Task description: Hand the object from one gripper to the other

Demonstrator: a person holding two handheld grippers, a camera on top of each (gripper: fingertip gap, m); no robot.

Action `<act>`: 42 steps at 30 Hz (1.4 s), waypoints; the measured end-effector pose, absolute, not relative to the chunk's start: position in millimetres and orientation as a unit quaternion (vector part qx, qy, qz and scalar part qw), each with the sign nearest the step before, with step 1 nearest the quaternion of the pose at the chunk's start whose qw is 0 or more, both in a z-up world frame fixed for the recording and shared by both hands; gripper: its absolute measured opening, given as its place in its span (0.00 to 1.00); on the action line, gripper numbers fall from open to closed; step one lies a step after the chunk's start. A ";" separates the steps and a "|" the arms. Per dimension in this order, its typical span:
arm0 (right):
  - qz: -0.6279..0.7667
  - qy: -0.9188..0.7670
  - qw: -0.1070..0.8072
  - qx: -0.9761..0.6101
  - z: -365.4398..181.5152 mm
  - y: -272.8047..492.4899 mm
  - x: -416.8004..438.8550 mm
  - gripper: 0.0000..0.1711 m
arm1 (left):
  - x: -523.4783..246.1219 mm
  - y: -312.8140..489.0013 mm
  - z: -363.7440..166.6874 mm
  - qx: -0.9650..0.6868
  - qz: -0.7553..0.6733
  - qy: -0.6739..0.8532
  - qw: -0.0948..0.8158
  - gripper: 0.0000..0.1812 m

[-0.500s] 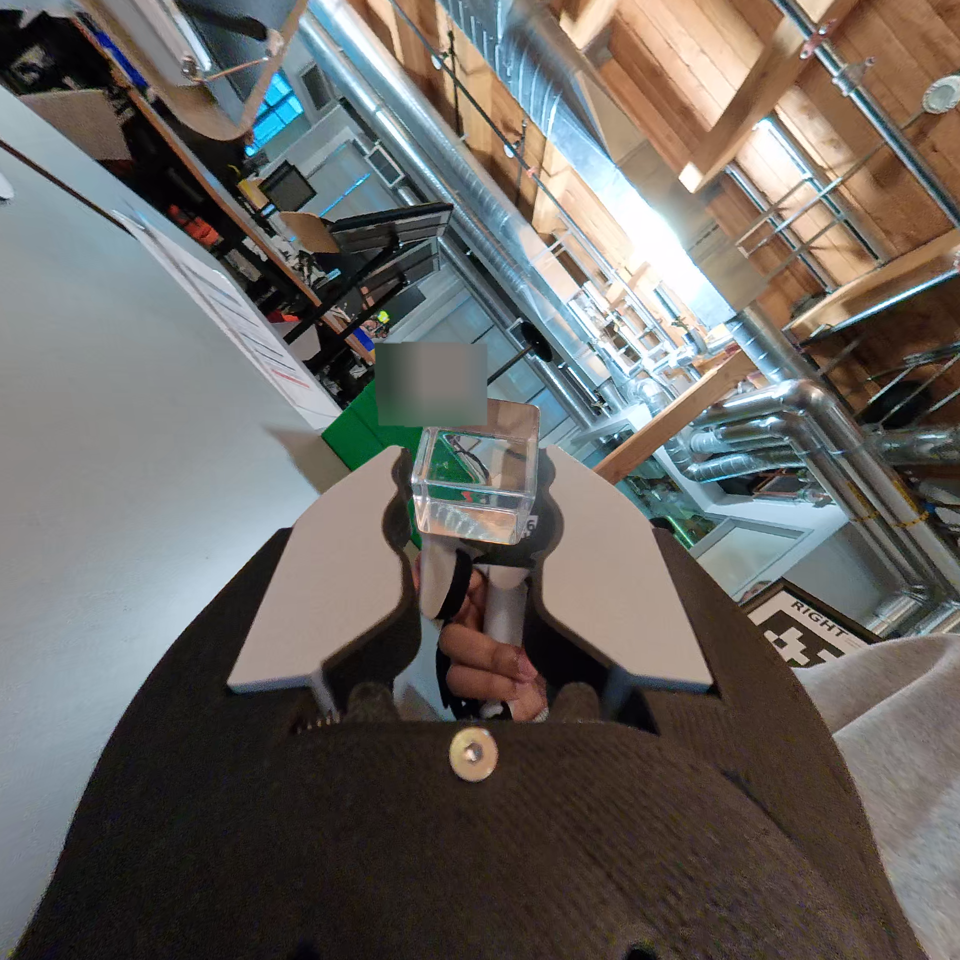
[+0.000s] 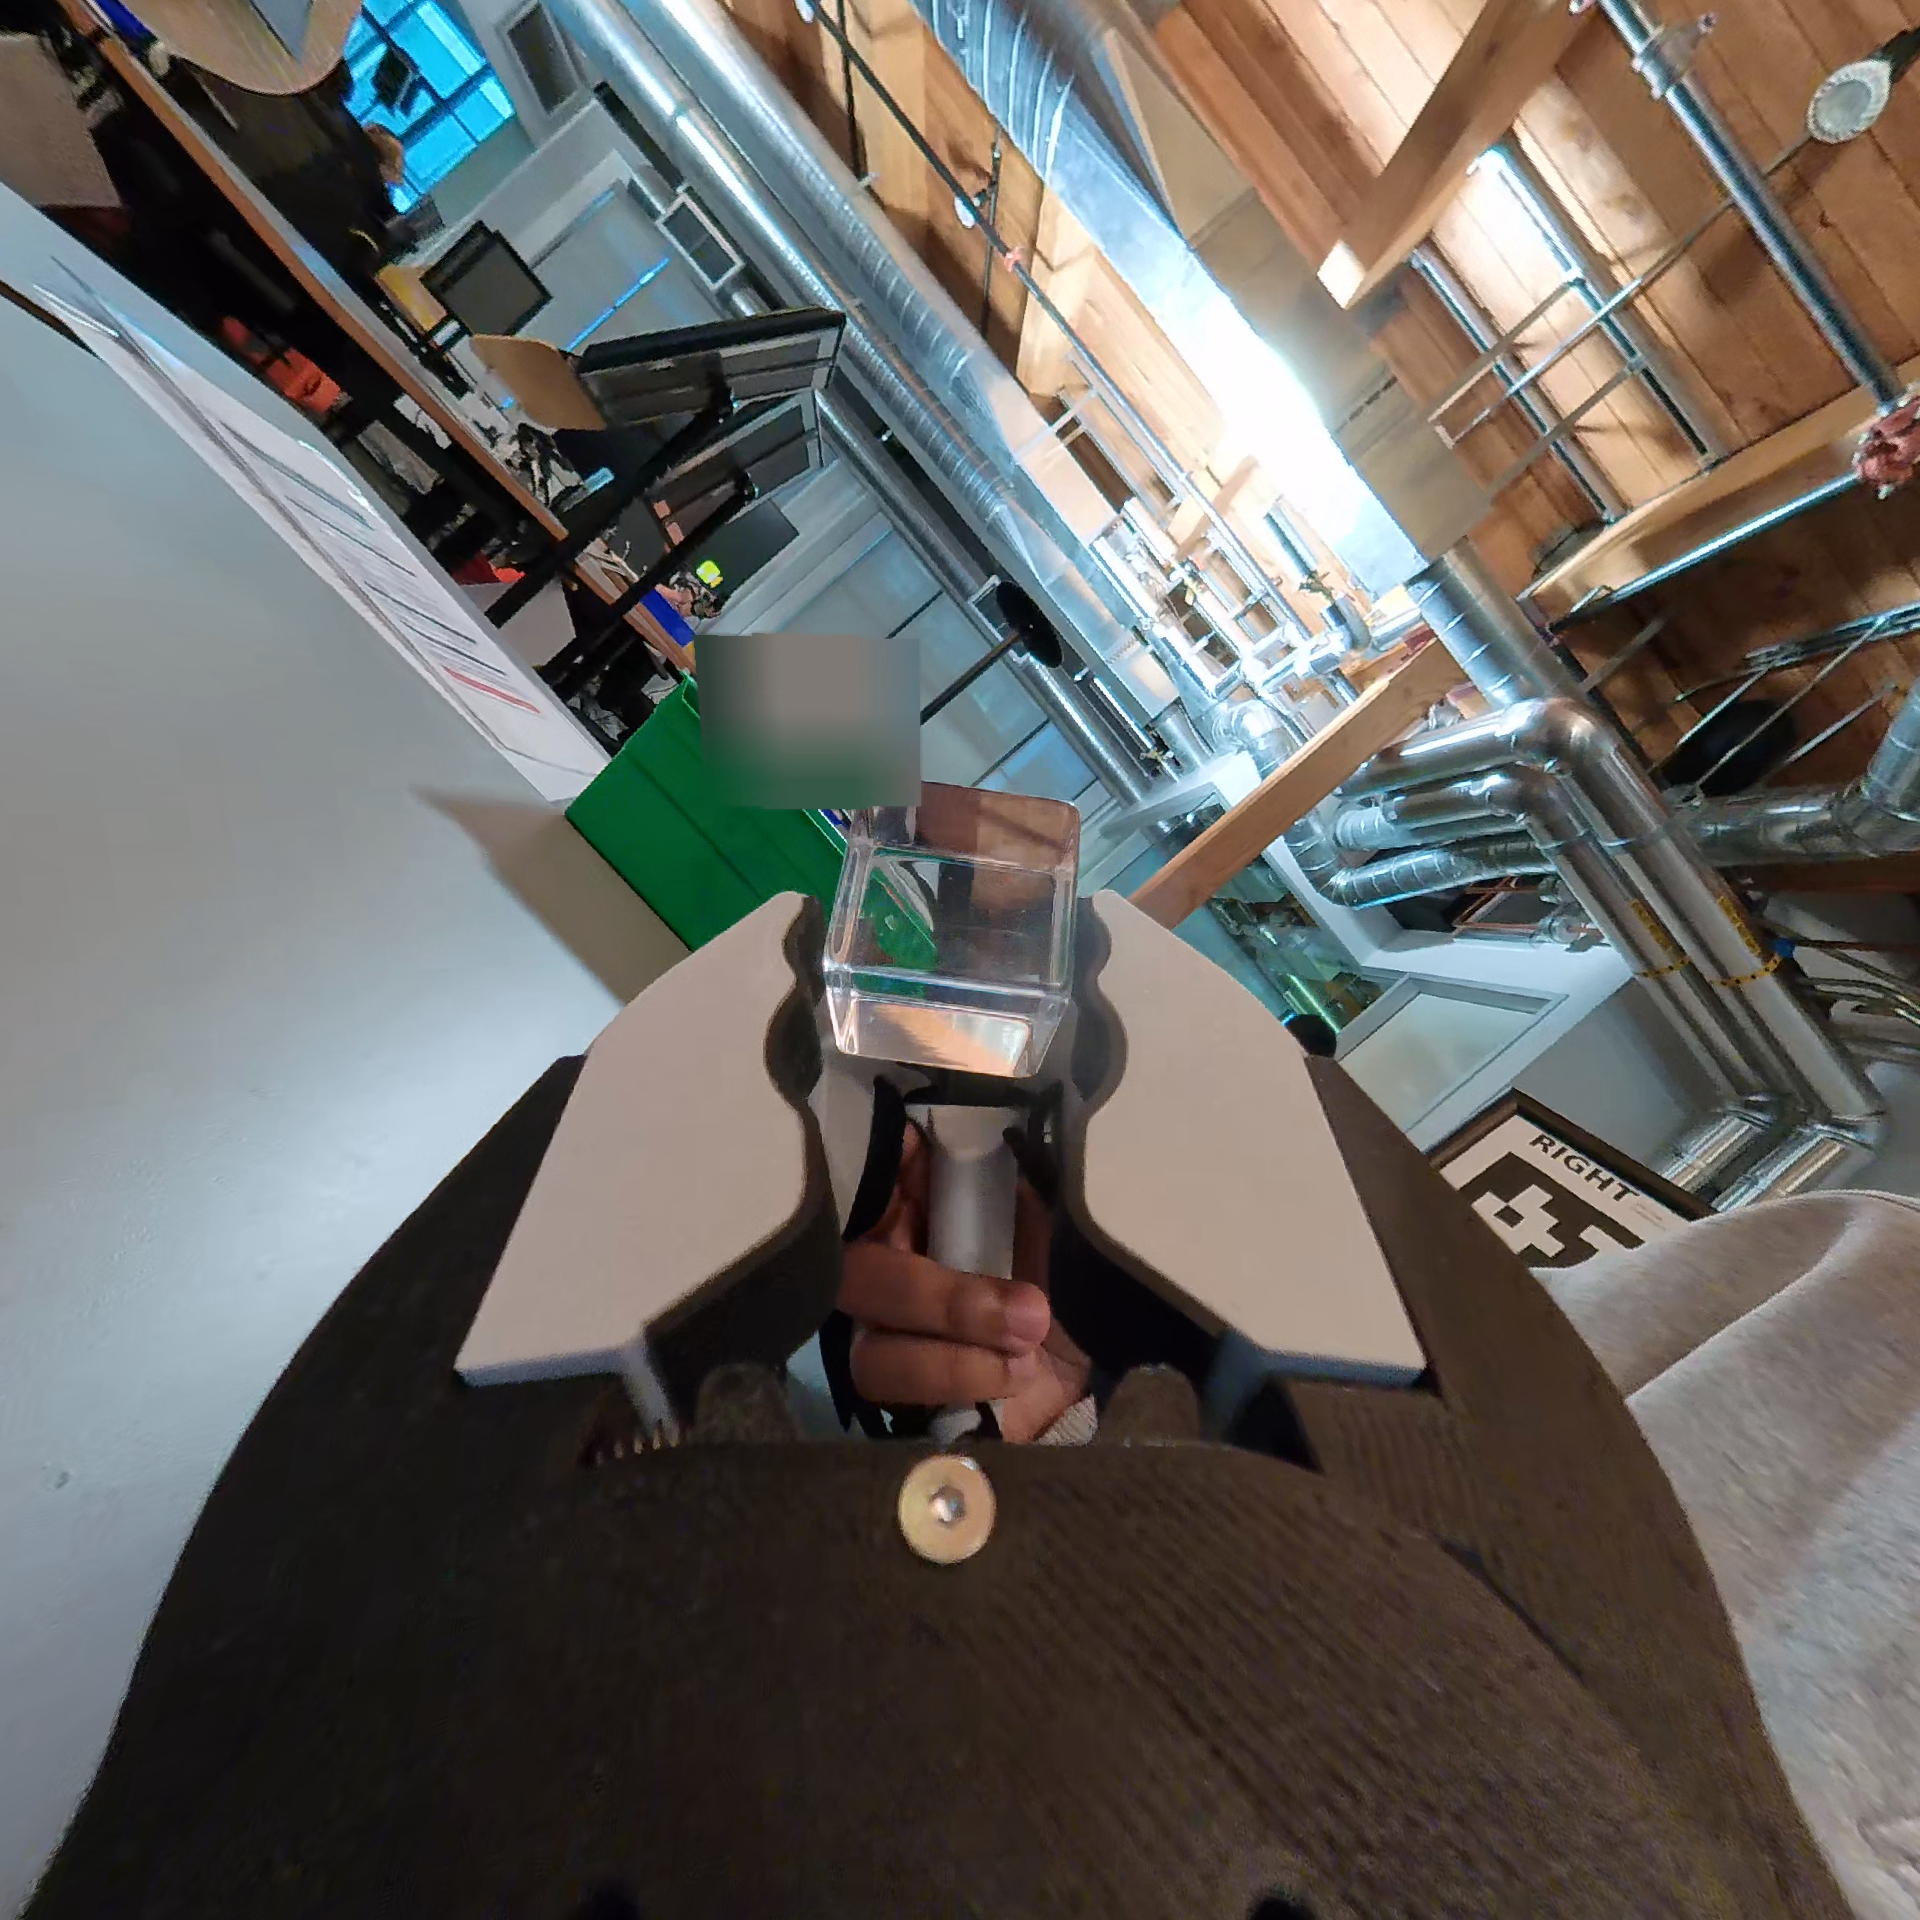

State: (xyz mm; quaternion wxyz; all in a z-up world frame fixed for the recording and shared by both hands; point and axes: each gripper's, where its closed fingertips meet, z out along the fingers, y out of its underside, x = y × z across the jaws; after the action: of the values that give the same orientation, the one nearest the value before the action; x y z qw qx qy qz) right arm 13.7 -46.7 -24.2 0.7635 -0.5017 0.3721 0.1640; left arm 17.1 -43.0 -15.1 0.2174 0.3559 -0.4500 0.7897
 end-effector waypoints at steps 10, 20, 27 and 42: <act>0.164 0.370 0.754 -0.518 -26.1 -50.4 14.9 0.23 | 16.5 -46.2 -18.3 0.356 0.780 -0.461 0.227 0.25; 0.137 0.371 0.751 -0.528 -25.2 -60.4 21.1 0.24 | 16.3 -47.6 -24.9 0.350 0.762 -0.509 0.197 0.24; 0.043 0.344 0.732 -0.586 -25.2 -70.3 27.1 0.24 | 21.1 -42.5 -31.0 0.366 0.748 -0.509 0.217 0.28; -0.216 0.124 0.625 -0.740 -35.8 -63.0 10.3 0.24 | 2.9 -54.0 -35.9 0.363 0.688 -0.461 0.426 0.37</act>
State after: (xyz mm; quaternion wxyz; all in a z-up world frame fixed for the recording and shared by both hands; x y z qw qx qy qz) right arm 10.3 -63.0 -35.8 0.6246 -0.7404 0.1237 -0.2156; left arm 2.9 -54.0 -35.9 0.4262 0.3626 -0.4614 0.6885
